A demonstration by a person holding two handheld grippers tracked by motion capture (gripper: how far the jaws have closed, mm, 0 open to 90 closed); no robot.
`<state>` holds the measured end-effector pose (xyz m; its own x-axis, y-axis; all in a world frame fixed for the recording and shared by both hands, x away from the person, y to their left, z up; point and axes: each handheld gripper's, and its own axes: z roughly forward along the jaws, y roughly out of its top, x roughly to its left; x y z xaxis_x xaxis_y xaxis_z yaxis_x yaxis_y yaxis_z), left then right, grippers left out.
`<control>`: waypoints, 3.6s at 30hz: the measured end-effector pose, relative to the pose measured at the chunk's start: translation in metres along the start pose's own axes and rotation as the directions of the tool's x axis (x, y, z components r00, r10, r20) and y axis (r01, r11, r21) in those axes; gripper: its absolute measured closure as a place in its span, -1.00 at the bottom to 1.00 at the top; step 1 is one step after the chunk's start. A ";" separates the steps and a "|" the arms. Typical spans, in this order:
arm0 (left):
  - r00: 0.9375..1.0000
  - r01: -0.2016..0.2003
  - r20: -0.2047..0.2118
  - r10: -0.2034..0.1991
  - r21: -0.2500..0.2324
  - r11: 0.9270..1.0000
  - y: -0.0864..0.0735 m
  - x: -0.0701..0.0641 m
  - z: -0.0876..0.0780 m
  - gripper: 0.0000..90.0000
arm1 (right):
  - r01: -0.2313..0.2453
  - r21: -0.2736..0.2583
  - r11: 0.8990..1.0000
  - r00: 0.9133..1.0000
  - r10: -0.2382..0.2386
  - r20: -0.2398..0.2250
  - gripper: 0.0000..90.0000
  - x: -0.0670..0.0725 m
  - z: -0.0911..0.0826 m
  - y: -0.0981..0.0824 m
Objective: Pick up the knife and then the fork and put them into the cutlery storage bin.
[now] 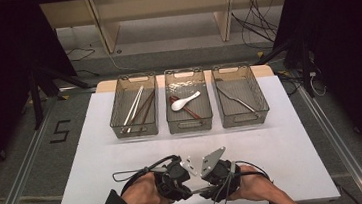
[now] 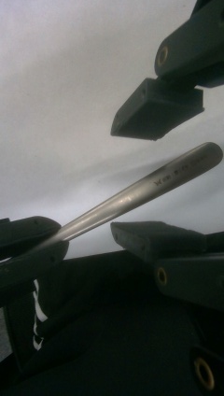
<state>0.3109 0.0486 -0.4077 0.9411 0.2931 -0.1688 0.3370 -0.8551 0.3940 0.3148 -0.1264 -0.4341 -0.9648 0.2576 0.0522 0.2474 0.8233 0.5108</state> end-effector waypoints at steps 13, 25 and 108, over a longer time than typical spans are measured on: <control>1.000 -0.011 0.009 0.011 -0.004 1.000 0.000 0.000 -0.002 0.86 | 0.047 0.017 0.999 0.999 -0.047 -0.005 0.43 0.003 0.001 -0.002; 0.999 -0.032 0.028 0.032 0.006 0.999 0.000 0.001 0.001 0.85 | 0.126 0.028 0.992 0.992 -0.126 -0.021 0.62 0.007 0.002 -0.002; 0.885 0.309 -0.207 -0.417 -0.408 0.859 -0.107 0.058 -0.059 -0.65 | -0.376 -0.146 0.915 0.797 0.400 0.452 0.95 -0.153 -0.119 -0.039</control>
<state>0.3313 0.1825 -0.4060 0.6988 0.7040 -0.1268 0.5918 -0.4693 0.6553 0.4418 -0.2584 -0.3596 -0.6304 0.7632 -0.1418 0.5766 0.5827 0.5728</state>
